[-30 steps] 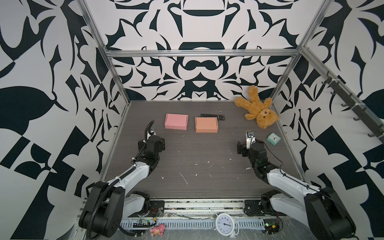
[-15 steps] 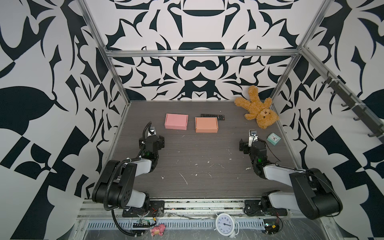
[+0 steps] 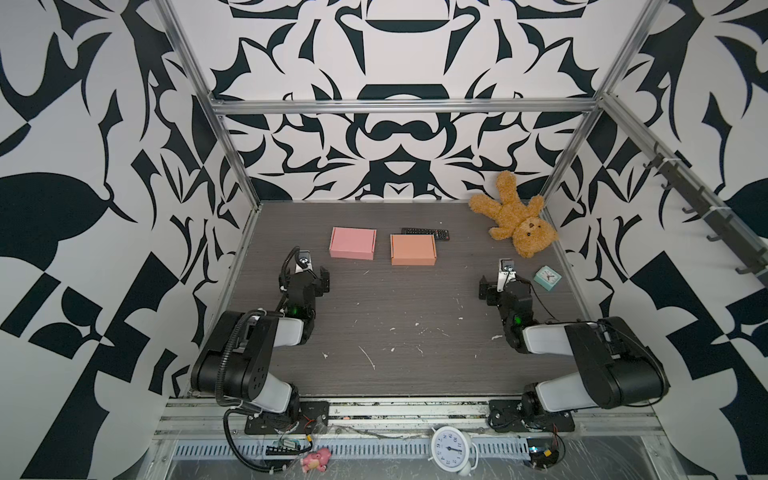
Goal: Fold the paper box
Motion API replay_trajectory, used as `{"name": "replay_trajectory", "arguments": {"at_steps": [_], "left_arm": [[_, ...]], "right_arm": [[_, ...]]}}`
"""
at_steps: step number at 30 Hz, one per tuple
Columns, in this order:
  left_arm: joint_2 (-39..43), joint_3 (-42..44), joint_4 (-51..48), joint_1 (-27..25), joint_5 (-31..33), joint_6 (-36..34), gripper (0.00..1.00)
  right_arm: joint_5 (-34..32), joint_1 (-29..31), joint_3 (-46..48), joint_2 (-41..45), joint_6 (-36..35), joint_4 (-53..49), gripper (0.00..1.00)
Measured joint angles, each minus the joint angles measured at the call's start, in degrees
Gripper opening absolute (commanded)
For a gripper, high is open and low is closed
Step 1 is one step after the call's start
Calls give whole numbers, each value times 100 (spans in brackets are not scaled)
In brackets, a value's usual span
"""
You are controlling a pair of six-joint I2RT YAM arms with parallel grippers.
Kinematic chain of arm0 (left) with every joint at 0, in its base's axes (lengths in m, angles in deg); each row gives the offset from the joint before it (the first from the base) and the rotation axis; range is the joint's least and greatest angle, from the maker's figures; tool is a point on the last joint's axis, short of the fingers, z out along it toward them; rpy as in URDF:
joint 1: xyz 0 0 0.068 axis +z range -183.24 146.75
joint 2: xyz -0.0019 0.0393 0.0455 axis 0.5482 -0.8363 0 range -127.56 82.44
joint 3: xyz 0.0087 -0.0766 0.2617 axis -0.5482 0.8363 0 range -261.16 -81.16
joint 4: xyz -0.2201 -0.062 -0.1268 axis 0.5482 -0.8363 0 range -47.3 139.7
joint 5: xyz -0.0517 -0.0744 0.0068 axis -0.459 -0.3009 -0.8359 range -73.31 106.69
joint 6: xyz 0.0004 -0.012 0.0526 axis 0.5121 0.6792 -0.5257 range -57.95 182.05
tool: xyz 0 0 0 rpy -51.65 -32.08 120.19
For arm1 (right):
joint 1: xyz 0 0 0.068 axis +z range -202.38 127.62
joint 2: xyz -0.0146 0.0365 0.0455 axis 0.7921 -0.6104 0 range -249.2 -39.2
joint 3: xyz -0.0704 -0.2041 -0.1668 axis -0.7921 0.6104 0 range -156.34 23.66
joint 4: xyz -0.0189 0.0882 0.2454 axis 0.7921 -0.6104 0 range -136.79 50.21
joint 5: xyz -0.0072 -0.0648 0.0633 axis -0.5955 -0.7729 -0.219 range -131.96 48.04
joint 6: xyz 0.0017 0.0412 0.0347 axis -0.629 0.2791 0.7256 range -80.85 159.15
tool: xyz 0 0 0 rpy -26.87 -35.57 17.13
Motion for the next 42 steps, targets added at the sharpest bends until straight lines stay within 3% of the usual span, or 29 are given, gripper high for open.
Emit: {"name": "replay_trajectory", "arguments": {"at_steps": [16, 42], "left_arm": [[-341, 87, 400, 197, -551, 26, 99], [-341, 85, 404, 350, -761, 92, 99]], "right_arm": [[59, -70, -142, -632, 9, 229, 99], [90, -256, -376, -640, 160, -11, 99]]}}
